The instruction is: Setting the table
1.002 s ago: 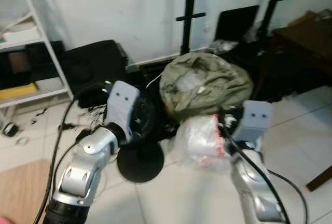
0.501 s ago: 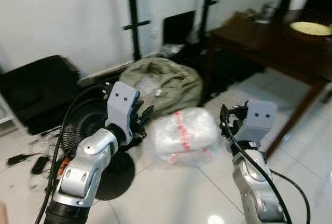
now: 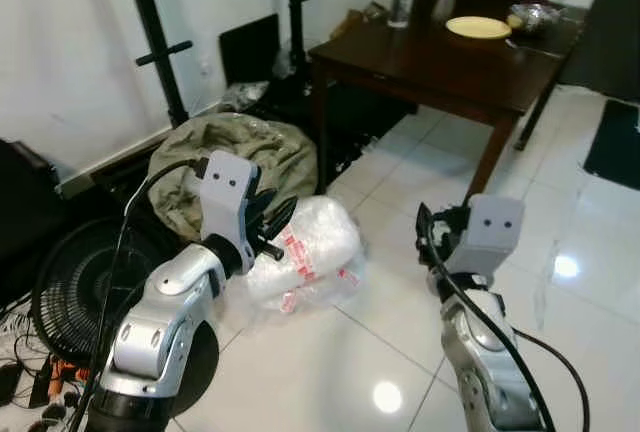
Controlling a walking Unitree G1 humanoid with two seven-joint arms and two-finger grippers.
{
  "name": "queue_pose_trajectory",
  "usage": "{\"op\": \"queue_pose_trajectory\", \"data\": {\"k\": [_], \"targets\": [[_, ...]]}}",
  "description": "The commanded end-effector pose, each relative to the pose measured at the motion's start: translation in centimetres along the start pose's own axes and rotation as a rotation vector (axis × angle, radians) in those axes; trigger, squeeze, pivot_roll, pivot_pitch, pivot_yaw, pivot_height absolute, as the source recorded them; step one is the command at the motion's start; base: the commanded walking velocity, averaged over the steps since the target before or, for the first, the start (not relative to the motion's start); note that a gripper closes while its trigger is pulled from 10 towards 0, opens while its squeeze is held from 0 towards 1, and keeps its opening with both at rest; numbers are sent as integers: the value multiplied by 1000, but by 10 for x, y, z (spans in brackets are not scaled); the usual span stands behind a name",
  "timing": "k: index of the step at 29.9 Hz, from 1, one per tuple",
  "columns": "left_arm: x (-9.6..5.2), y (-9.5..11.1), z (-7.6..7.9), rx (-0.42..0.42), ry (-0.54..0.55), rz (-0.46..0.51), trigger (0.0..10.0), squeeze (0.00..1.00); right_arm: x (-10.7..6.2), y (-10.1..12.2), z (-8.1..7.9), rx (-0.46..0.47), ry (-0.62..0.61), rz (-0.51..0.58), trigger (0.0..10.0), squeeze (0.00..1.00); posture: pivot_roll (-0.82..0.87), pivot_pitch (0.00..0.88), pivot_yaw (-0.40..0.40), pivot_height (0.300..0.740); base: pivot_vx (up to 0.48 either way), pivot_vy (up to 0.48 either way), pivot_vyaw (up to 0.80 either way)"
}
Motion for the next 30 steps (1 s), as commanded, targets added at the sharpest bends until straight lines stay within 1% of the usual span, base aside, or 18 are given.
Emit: {"op": "queue_pose_trajectory", "data": {"k": [1, 8, 30], "targets": [[-1, 0, 2, -7, -7, -2, 10000, 0, -2, -2, 3, 4, -12, -6, 10000, 0, 75, 108, 131, 740, 0, 0, -781], [0, -2, 2, 0, -8, -18, 10000, 0, -2, -1, 4, 5, -15, -6, 10000, 0, 75, 109, 133, 740, 0, 0, -781], [2, 0, 3, -4, -12, -17, 10000, 0, -2, -1, 4, 7, -20, -3, 10000, 0, 75, 110, 135, 740, 0, 0, -780]]}}
Point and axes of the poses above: a point about 5 cm out from each wrist's last joint towards the gripper, its own x axis pointing out of the wrist towards the gripper, its own y axis along the axis of the wrist's last joint, z = x × y, the point moved 5 cm from there along x, pointing out of the wrist towards the gripper, and after that the axes turned 6 degrees about x, right-handed, at the moved point
